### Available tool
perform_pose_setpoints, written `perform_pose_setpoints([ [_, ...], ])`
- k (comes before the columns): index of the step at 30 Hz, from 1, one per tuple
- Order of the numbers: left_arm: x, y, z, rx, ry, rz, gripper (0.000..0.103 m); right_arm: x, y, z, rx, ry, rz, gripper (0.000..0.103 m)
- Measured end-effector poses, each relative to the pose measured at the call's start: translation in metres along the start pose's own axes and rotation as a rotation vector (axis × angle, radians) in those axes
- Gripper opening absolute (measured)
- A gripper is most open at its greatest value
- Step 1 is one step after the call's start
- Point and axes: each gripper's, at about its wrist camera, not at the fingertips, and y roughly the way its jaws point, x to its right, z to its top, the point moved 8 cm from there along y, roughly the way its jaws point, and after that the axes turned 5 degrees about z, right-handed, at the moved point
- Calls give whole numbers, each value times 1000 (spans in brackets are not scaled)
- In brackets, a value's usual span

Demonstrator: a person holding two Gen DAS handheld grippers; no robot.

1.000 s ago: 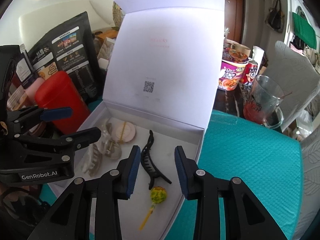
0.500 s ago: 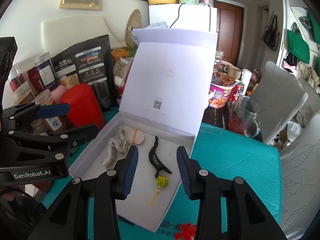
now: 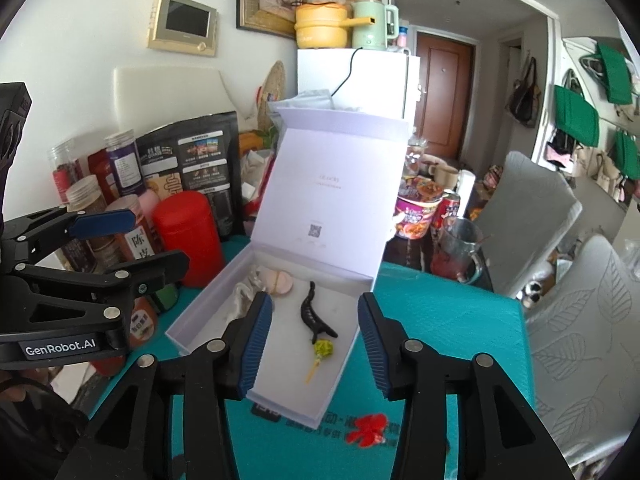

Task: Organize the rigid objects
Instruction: 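Withdraw both tools from the box back over the remaining objects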

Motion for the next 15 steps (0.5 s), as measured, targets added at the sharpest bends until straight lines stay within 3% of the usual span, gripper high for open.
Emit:
perform_pose_setpoints([
  [4,1,-18,-5,25,-2,8,90,-4,-20,-4,25,-6,-19,52],
  [11,2,-45,-18,52,-6,12,91,-11,-54,-14,65,2,-50,61],
  [13,3,-53,-22,60,-8,16,91,-13,-62,-18,74,2,-59,68],
  [15,5,-59,-25,69,-5,19,96,-15,-70,-22,84,1,-61,70],
])
